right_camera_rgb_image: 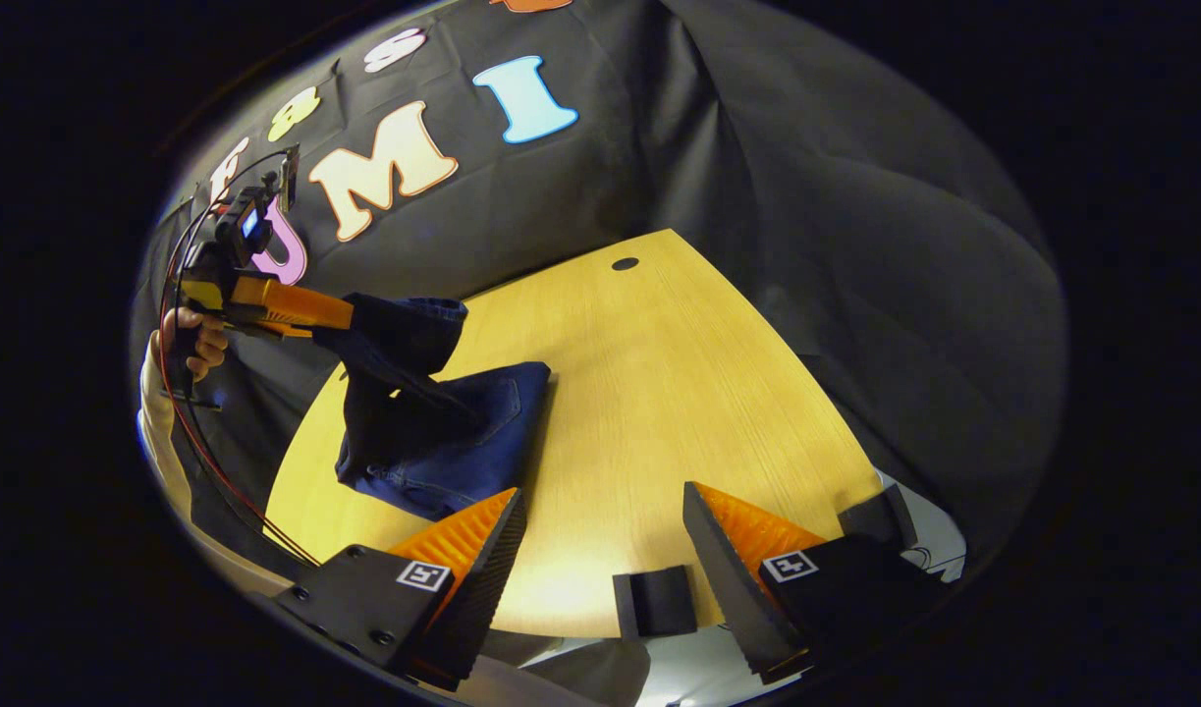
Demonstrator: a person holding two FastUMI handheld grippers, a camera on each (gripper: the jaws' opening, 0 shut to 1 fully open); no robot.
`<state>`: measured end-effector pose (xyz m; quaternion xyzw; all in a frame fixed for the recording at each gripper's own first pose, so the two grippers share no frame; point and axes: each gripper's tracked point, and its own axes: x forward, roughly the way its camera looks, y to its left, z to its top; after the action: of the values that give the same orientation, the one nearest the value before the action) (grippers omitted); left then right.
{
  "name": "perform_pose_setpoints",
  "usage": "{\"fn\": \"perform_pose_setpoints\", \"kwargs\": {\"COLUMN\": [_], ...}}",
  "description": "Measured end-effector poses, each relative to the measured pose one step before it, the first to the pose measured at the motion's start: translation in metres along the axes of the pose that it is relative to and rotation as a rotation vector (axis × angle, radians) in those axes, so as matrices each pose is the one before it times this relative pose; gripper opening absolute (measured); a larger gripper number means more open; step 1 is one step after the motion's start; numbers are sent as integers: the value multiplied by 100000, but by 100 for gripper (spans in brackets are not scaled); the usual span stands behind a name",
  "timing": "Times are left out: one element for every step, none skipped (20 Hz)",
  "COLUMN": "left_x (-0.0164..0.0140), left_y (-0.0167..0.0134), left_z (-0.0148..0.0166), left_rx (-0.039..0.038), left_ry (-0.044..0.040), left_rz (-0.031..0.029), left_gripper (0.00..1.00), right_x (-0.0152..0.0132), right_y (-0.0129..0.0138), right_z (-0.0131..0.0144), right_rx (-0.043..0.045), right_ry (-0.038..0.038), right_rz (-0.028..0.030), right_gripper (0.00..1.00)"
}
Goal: Grasp the waist and the cuffs of the jeans and fold them to make the two legs overlap; first hold the waist and fold one-third of the jeans toward the cuffs, then hold the cuffs and fold the remaining one-third in the same direction to finish folding.
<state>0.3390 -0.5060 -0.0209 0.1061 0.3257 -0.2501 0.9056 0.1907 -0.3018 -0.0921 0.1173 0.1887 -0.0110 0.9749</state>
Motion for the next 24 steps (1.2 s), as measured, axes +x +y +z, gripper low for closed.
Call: {"fn": "perform_pose_setpoints", "kwargs": {"left_x": [1082, 1235, 1292, 1547, 1367, 1082, 795, 537, 80, -218, -98, -439, -579, -482, -804, -1083, -1283, -1353, -1344, -1197, -1141, -1121, -722, -713], "left_y": [-347, -235, 159, 146, -69, 58, 154, -156, -482, -1021, -1044, -1068, -472, -71, 399, 975, 1253, 1419, 1780, 1958, 2346, 2545, 2596, 2516], "left_z": [-2426, -2267, -2392, -2316, -2060, -1292, -752, -595, -259, -24, 34, 61, 160, 101, 87, 170, -67, 41, 153, 150, 175, 377, 287, 310], "left_rx": [2488, 2464, 2338, 2070, 2225, 2211, 2613, 2477, 1882, 965, 925, 552, -492, -1219, -2370, -4315, -4995, -4931, -4657, -3942, -3258, -2392, -1911, -1686], "left_ry": [2977, 3324, 3219, 3812, 2680, 1032, -1193, -2078, -2146, -1856, -1614, -1357, -2400, -1989, -2198, -2853, -2827, -2468, -2626, -1882, -1393, -1663, -1363, -1596], "left_rz": [1686, 1922, 3273, 4247, 3570, 3966, 3607, 2983, 1825, -1110, -2049, -3719, -3066, -1063, -472, 92, 959, 1477, 2093, 1943, 2724, 3561, 3367, 3380], "left_gripper": [0, 0, 0, 0, 0, 0, 0, 2, 5, 17, 18, 37, 57, 76, 96, 99, 97, 96, 96, 96, 96, 96, 96, 96], "right_x": [-110, 65, -36, -174, -47, -138, 10, 66, 136, 87, 8, -161, 28, -21, 37, 43, 130, 241, 115, 171, 200, 265, 406, 314], "right_y": [-193, -206, -164, -77, 118, -23, 89, 103, 181, 210, 303, 328, 553, 672, 828, 922, 924, 882, 970, 1171, 1291, 1246, 1243, 1075], "right_z": [-80, -128, -78, -116, 46, -73, -79, -152, -131, -122, -10, -13, 102, 46, 72, 61, 26, 14, 114, 173, 144, 32, 96, -134], "right_rx": [14, 135, 111, 58, -83, -289, -282, -181, -231, -382, -347, -262, -138, -35, -18, -367, -795, -1093, -814, -196, 251, 170, -215, -460], "right_ry": [30, 87, -78, -167, -312, -116, 30, 165, 358, 254, 3, -131, -368, -296, -183, -320, -257, -329, -559, -524, -487, -561, -475, -43], "right_rz": [-89, -82, -70, 122, 253, 224, 204, 160, 108, -90, -81, 40, 118, 489, 648, 655, 476, 165, 161, 539, 675, 811, 557, 532], "right_gripper": [99, 99, 99, 99, 99, 99, 99, 99, 99, 99, 99, 99, 99, 99, 99, 99, 99, 99, 99, 99, 99, 99, 99, 99]}}
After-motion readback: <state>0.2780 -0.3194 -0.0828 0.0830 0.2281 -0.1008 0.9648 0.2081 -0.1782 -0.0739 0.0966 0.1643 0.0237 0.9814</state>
